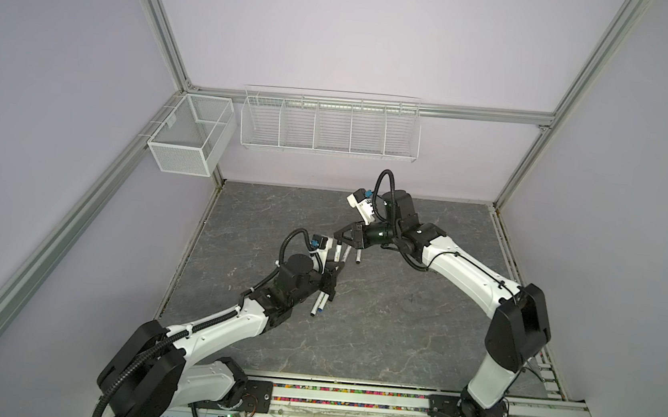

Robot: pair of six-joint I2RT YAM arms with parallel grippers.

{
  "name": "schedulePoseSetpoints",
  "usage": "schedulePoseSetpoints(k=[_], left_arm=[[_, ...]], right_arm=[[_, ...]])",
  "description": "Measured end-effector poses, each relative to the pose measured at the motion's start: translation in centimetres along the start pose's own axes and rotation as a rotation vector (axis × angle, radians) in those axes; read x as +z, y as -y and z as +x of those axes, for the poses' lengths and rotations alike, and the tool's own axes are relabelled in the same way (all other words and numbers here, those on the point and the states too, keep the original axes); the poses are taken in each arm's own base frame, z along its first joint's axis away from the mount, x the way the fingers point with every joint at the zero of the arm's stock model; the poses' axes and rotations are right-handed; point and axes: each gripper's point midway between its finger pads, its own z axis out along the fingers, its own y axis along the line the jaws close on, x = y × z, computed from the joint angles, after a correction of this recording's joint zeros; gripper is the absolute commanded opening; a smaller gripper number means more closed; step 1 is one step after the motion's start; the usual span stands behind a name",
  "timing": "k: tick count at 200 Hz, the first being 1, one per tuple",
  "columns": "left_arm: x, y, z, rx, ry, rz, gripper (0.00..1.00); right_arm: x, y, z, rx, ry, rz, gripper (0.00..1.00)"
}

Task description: Insert the pens into the pen caps

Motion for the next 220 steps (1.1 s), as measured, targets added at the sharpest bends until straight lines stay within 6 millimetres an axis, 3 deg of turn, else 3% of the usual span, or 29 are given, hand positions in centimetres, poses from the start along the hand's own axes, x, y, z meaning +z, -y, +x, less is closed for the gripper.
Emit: schedulePoseSetpoints(k=[34, 103, 149, 179, 220], left_arm=[[0.0, -0.1, 0.0, -0.002, 0.003, -0.014, 0.0], [0.7, -0.6, -0.2, 0.047, -0.045, -0.027, 0.0], [0.9, -1.6, 0.2, 0.088, -0.106, -0.051, 0.0], [0.8, -2.0, 0.6, 0.088, -0.126, -0.059, 0.0], [0.5, -1.3, 0.3, 0.096, -0.119, -0.025, 0.0]], right_arm=[[0.0, -0.1, 0.3, -0.015, -0.006, -0.02, 0.07], [-0.1, 0.4, 0.8, -0.157, -0.028, -0.021, 0.07], [0.8, 0.4, 1.5, -0.235, -0.05, -0.034, 0.07], [1.3, 0.6, 2.0, -0.232, -0.063, -0.064, 0.07], [0.2, 1.5, 2.0, -0.144, -0.045, -0.129, 0.07]])
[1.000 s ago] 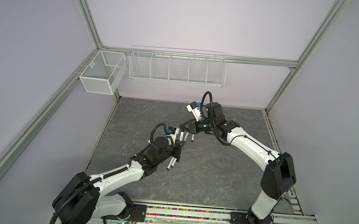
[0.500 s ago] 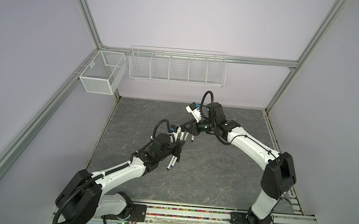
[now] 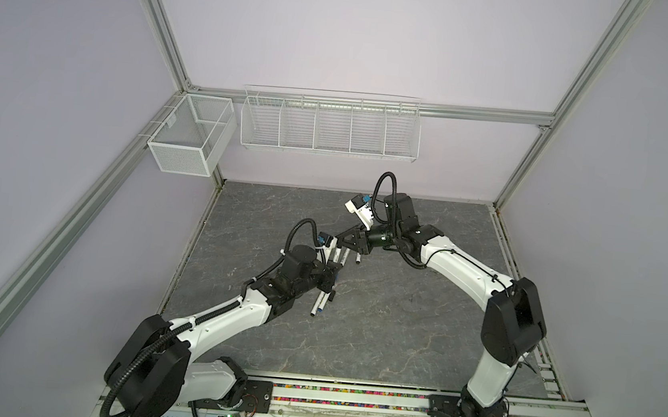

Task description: Insert the pens into the pen caps

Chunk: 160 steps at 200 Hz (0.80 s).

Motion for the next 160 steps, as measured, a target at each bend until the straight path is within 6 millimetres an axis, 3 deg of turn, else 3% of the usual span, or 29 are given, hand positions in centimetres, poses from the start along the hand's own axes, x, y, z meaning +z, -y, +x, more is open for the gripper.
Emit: schedulePoseSetpoints(k=[53, 119, 160], left_arm=[[-0.8, 1.7, -1.4, -0.029, 0.027, 0.087, 0.0], [-0.9, 2.0, -1.4, -0.052, 0.022, 0.11, 0.0], [0.2, 1.6, -1.6, -0.082, 0.005, 0.145, 0.0]], right_arm=[[-1.9, 0.1, -0.3, 0.109, 0.016, -0.087, 0.07], [-2.1, -0.2, 0.3, 0.102, -0.011, -0.099, 0.07], [-1.9, 0.4, 0.5, 0.047, -0.034, -0.073, 0.07]])
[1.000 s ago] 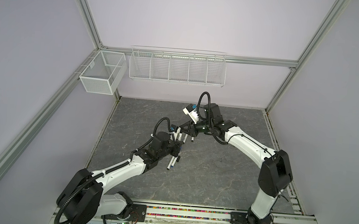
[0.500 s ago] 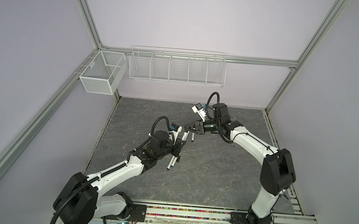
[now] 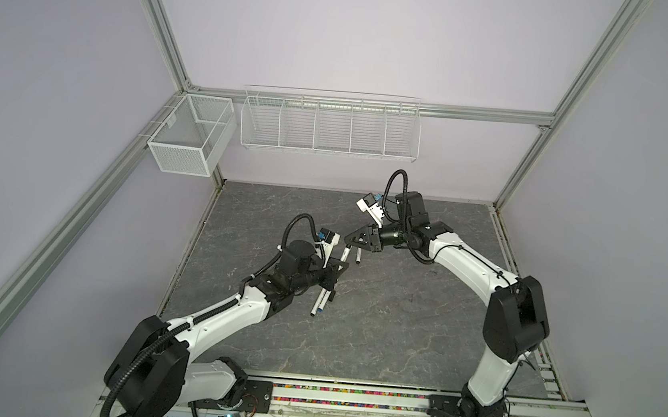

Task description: Insert the pens into the pen caps

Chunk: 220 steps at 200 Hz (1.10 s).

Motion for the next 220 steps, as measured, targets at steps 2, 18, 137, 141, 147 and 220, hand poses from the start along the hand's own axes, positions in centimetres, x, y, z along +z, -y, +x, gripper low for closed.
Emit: schedulePoseSetpoints(k=[2, 18, 137, 141, 147, 220], left_arm=[[0.0, 0.0, -0.1, 0.0, 0.001, 0.002, 0.0], [0.4, -0.3, -0.8, -0.006, 0.003, 0.012, 0.0], [-0.1, 1.4, -2.5, -0.057, 0.057, 0.09, 0.0], [-0.2, 1.4, -2.5, -0.057, 0.06, 0.087, 0.0], [-0.3, 1.5, -2.4, -0.058, 0.065, 0.084, 0.0], [-1.2, 0.7, -4.0, -0.131, 0.2, 0.04, 0.0]], right_arm=[[0.0, 0.0, 0.0, -0.004, -0.002, 0.002, 0.07], [0.4, 0.1, -0.1, -0.036, -0.013, 0.015, 0.07], [0.1, -1.3, -0.3, 0.016, 0.011, -0.005, 0.07], [0.1, -1.3, -0.3, 0.025, 0.01, -0.009, 0.07], [0.1, -1.4, -0.2, 0.044, 0.01, -0.018, 0.07], [-0.1, -1.4, -0.2, 0.226, -0.001, -0.023, 0.42]])
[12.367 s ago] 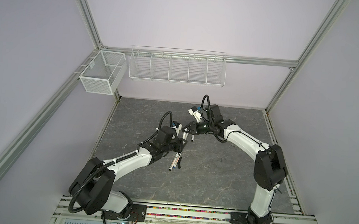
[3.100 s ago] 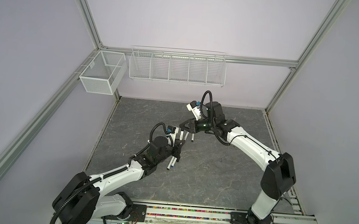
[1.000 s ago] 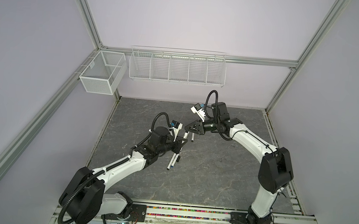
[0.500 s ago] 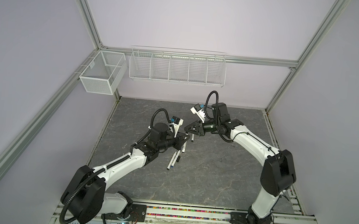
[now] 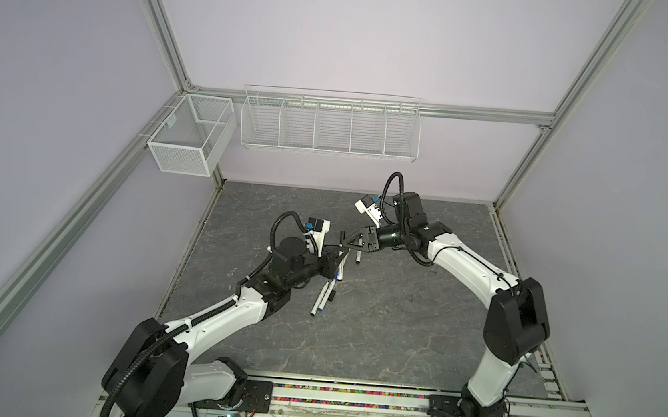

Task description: Insert the pens into the pen caps

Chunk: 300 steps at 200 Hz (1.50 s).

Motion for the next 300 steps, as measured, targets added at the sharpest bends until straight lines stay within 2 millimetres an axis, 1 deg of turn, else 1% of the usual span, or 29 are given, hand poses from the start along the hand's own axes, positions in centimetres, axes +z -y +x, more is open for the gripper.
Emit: schedulePoseSetpoints(k=[26, 61, 75, 89, 103, 116, 134, 146, 167, 189, 204, 221, 237, 249, 271, 286, 300], left_arm=[[-0.1, -0.5, -1.1, -0.017, 0.059, -0.016, 0.0], [-0.3, -0.3, -2.8, -0.025, 0.13, -0.01, 0.0], [-0.4, -0.1, -3.2, -0.027, 0.149, -0.002, 0.0], [-0.2, -0.3, -3.2, -0.03, 0.152, -0.005, 0.0], [0.5, -1.0, -2.4, -0.037, 0.129, -0.025, 0.0], [1.5, -2.0, -1.4, -0.048, 0.091, -0.051, 0.0], [3.3, -4.1, 0.0, -0.074, 0.024, -0.097, 0.0], [4.5, -5.8, 0.6, -0.095, -0.017, -0.134, 0.0], [6.3, -8.8, 1.2, -0.13, -0.079, -0.197, 0.0], [8.3, -11.6, 1.5, -0.166, -0.147, -0.248, 0.0], [9.8, -13.4, 2.0, -0.181, -0.208, -0.274, 0.0], [11.4, -14.8, 3.0, -0.19, -0.288, -0.293, 0.0], [12.6, -15.8, 4.4, -0.203, -0.368, -0.308, 0.0], [13.0, -16.4, 5.7, -0.213, -0.418, -0.321, 0.0], [12.8, -17.3, 8.1, -0.235, -0.504, -0.35, 0.0], [12.6, -17.7, 9.1, -0.246, -0.545, -0.364, 0.0], [12.5, -17.8, 9.6, -0.247, -0.568, -0.371, 0.0]], right_arm=[[-0.1, 0.4, 0.1, 0.045, 0.001, 0.016, 0.48], [0.0, 1.2, 1.1, 0.088, -0.01, 0.044, 0.48], [-0.1, 2.0, 1.4, 0.111, -0.006, 0.069, 0.47], [-0.5, 3.1, 1.6, 0.145, 0.011, 0.102, 0.46], [-1.6, 4.7, 1.6, 0.193, 0.044, 0.145, 0.45], [-3.0, 6.5, 1.4, 0.243, 0.088, 0.195, 0.45], [-5.4, 8.7, 1.0, 0.295, 0.152, 0.27, 0.45], [-6.7, 9.4, 0.6, 0.307, 0.188, 0.31, 0.45], [-8.0, 9.1, -0.1, 0.288, 0.228, 0.346, 0.45], [-8.4, 8.4, -0.5, 0.264, 0.247, 0.359, 0.45], [-8.6, 8.3, -0.4, 0.264, 0.25, 0.365, 0.44], [-8.5, 8.7, -0.1, 0.272, 0.248, 0.375, 0.44], [-8.5, 8.9, 0.1, 0.278, 0.246, 0.383, 0.44], [-8.5, 8.9, 0.2, 0.28, 0.245, 0.384, 0.44], [-8.6, 9.0, 0.2, 0.279, 0.246, 0.387, 0.44], [-8.6, 9.0, 0.2, 0.277, 0.246, 0.388, 0.44], [-8.6, 9.1, 0.2, 0.274, 0.245, 0.391, 0.44]])
